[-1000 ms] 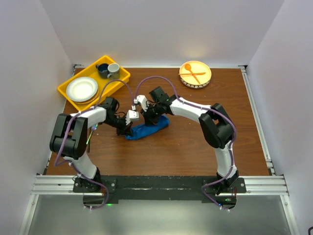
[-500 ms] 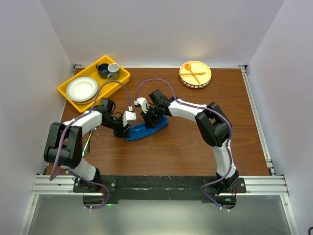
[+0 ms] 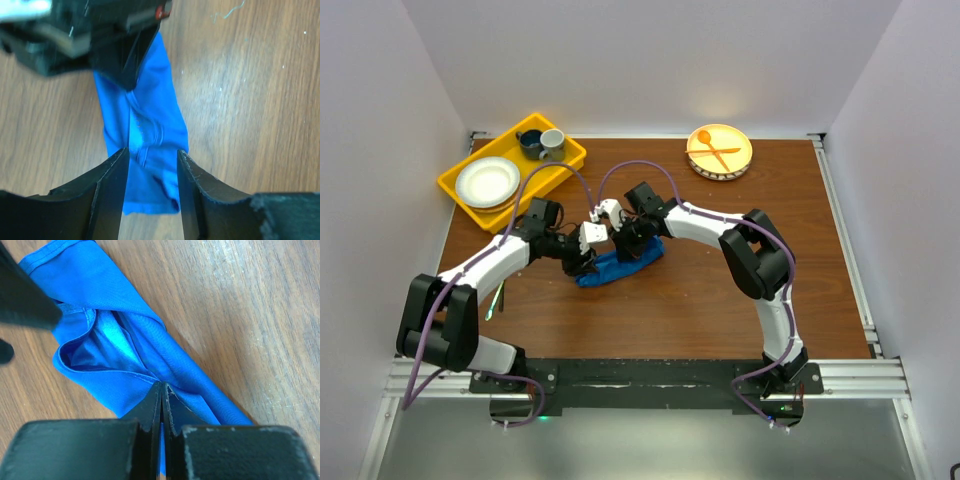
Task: Fold the napkin into a case and place the utensils inside
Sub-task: Stuff the top corner of the smaller-rectangle-folded napkin into the folded napkin.
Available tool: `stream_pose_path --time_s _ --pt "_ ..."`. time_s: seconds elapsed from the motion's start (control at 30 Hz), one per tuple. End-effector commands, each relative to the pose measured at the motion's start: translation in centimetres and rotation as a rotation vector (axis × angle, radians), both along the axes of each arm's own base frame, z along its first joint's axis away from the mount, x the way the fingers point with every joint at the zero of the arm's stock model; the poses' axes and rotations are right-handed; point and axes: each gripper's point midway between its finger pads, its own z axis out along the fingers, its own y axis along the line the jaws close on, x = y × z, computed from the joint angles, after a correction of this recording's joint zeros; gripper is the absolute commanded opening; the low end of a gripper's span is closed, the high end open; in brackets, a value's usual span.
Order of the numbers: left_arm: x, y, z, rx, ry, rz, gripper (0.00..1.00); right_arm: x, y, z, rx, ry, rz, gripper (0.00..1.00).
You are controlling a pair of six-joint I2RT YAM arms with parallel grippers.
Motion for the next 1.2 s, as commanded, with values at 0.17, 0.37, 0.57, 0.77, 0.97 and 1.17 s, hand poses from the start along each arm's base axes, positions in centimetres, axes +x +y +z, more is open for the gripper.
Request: stream_pose_path --time_s 0.17,0.37,0.57,0.77,0.97,1.17 --pt "0.9 -2.0 -1.8 0.063 -0.051 0.008 0.49 -0.5 -1.5 -2.0 -0.067 0.033 -0.026 0.00" --pt "2.4 -1.8 -2.9 0.098 -0.054 0.070 0.23 -0.5 -1.4 -1.7 -0.058 0.036 -0.023 0.00" --pt "3.3 -1.3 -3.1 0.101 -0.083 0.138 0.02 -0.6 -1.2 -1.2 -0.044 0.040 -0.018 0.00" --pt "2.5 -0.2 -6.0 0.182 -0.018 0.140 0.00 -0.4 -1.2 -0.3 -0.022 0.049 -0.026 0.00" --pt "1.6 0.4 -7.5 0.223 0.018 0.116 0.00 0.4 -1.6 3.9 0.048 0.102 -0.090 0.30" --pt "1.3 0.5 -8.0 0.234 0.037 0.104 0.00 1.4 -4.1 8.6 0.091 0.133 -0.184 0.52"
